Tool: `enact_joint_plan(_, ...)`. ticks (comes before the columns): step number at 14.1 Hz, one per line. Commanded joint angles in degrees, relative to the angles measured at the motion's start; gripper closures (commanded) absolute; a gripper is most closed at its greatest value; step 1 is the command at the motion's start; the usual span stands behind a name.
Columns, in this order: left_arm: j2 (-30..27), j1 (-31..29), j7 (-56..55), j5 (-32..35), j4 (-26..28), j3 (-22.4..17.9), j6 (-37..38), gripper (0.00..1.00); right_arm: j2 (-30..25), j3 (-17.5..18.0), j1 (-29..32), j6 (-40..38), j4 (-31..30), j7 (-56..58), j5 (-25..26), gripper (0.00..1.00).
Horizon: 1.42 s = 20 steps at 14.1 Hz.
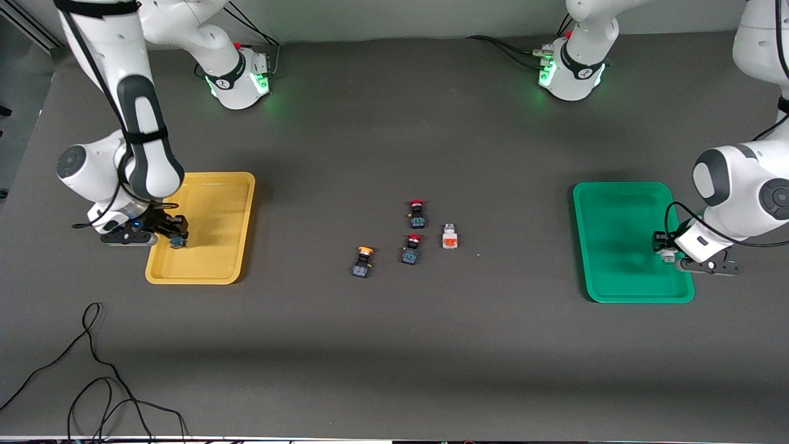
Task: Place green and yellow buttons in trays
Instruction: 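Carry the yellow button to the yellow tray while the left gripper carries green, then release the yellow button in the yellow tray while the left gripper releases green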
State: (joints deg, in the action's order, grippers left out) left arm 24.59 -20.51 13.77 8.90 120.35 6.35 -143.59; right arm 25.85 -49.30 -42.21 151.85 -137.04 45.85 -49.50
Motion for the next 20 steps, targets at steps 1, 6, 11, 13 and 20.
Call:
enact_joint_plan(1, 1.2, -1.7, 0.7, 0.8, 0.6, 0.8, -1.3, 1.0, 1.6, -0.4, -0.9, -0.6, 2.5, 2.6, -3.8, 0.46)
enact_joint_plan(6, 2.7, -1.6, -3.0, -0.8, 0.3, 1.0, -0.3, 1.0, 0.4, -1.0, -1.2, -5.9, 5.7, 1.8, -0.5, 0.0)
enact_joint_plan(11, 2.6, -1.4, -2.4, -0.9, -0.2, 1.0, 0.0, 0.96, 0.3, -3.9, -1.2, -28.1, 25.4, -19.7, 22.6, 0.0)
enact_joint_plan(13, 0.5, -1.5, -1.6, -0.8, -0.5, 1.4, 0.8, 0.68, 1.1, -3.2, -1.3, -38.2, 34.9, -27.3, 26.6, 0.0)
enact_joint_plan(20, -7.5, -1.1, -1.5, -1.0, -8.8, 5.9, 19.9, 0.01, 8.1, 10.9, -7.5, -42.2, 48.8, -62.7, 26.6, 0.0)
